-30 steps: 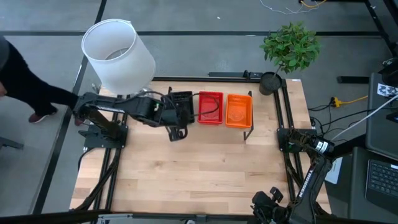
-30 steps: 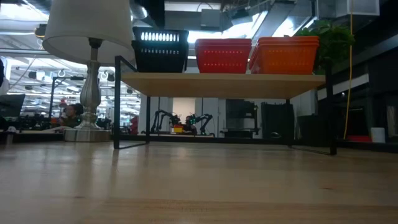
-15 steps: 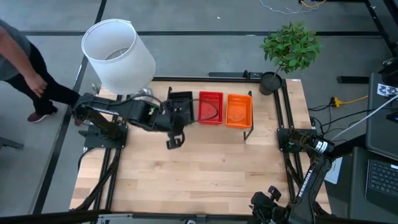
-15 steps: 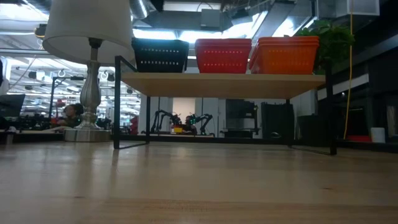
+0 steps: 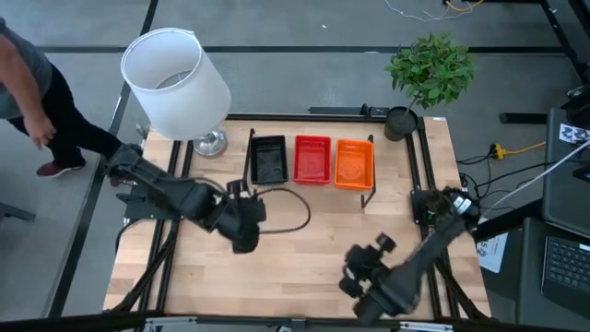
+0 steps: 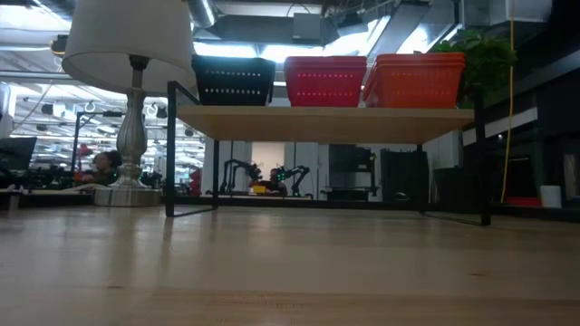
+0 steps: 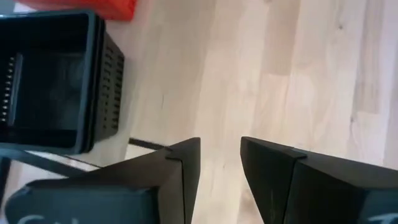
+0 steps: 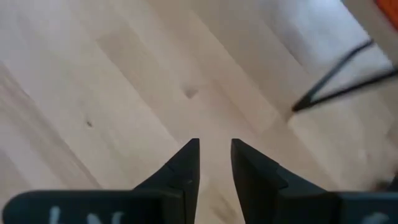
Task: Stack baskets on shelf by color
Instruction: Stack the black bin on top of the black bin on the shelf
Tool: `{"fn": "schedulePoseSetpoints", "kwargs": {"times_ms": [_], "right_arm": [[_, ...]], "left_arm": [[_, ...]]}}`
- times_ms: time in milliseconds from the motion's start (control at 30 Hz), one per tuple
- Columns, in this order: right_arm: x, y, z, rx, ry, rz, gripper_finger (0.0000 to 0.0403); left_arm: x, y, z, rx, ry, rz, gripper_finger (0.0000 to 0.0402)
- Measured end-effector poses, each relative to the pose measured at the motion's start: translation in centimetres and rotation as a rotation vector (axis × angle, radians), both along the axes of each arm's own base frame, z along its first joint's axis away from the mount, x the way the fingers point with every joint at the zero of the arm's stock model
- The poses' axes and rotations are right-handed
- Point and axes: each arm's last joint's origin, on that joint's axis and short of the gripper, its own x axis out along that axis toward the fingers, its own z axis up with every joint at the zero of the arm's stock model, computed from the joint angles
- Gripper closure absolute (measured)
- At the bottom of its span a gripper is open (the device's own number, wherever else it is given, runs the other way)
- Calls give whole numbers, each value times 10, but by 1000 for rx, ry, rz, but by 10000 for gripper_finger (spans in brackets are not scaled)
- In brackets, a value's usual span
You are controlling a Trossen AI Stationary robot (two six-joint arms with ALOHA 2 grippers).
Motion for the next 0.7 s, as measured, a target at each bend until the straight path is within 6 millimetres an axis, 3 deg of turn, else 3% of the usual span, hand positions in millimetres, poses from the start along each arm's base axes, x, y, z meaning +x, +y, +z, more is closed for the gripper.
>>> {"fn": "schedulePoseSetpoints", "kwargs": {"times_ms": [133, 267, 533, 700], "right_arm": [[19, -26, 4, -41, 93, 12, 312], [28, -41, 6, -5, 161, 4, 312], [25, -36, 5, 45, 178, -14, 312], [20, -30, 5, 50, 176, 4, 312]], "left_arm": [[-5, -6, -12, 74, 8, 11, 294], [0, 9, -27, 202, 11, 95, 294], [8, 49, -48, 265, 113, 180, 294], [9, 56, -50, 276, 133, 198, 294]]}}
